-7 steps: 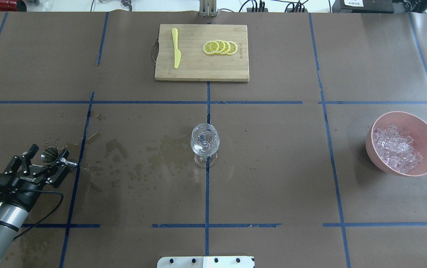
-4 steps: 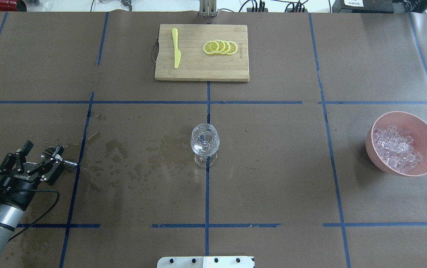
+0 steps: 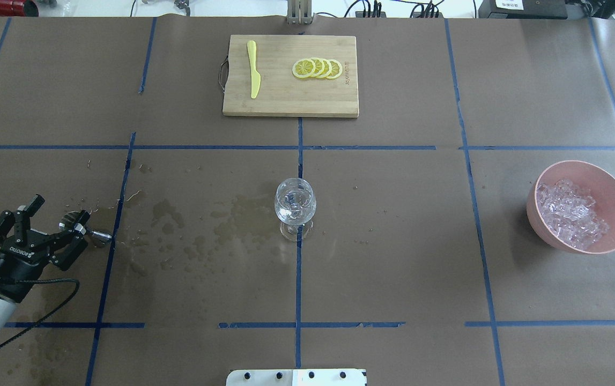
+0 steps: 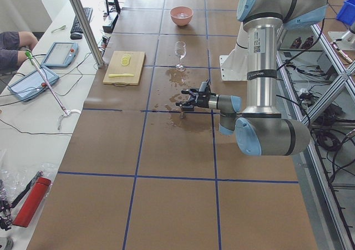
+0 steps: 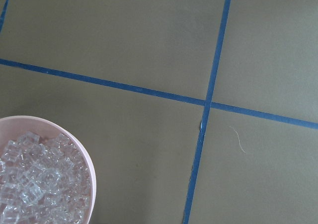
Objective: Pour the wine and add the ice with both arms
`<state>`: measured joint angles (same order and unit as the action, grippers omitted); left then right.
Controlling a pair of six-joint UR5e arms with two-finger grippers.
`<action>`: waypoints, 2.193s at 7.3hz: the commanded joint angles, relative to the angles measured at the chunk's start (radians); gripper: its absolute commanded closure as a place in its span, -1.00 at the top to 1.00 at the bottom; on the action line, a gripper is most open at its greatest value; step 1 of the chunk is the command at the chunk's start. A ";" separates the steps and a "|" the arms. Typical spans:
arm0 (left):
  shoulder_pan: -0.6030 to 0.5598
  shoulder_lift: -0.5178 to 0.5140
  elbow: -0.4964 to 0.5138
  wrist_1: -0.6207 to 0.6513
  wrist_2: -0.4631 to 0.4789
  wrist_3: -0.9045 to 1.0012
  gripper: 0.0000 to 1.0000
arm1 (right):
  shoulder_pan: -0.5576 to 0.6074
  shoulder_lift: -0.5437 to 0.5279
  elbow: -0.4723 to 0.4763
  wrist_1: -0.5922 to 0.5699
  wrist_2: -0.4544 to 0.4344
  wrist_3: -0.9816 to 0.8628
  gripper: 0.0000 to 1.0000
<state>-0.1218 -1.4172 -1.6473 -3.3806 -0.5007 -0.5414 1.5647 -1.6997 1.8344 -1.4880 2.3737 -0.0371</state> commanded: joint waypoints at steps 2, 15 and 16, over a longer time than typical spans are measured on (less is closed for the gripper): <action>-0.165 0.006 0.000 0.059 -0.240 0.120 1.00 | 0.000 0.000 -0.001 0.000 -0.001 -0.001 1.00; -1.504 -0.135 -0.063 1.419 -1.608 0.982 1.00 | 0.000 -0.006 -0.012 0.000 0.001 0.000 1.00; -1.510 -0.131 -0.068 1.599 -1.645 0.982 1.00 | 0.000 -0.008 -0.012 0.000 -0.001 -0.001 1.00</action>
<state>-1.5903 -1.5513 -1.7126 -1.9881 -2.0537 0.4378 1.5647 -1.7066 1.8254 -1.4878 2.3731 -0.0380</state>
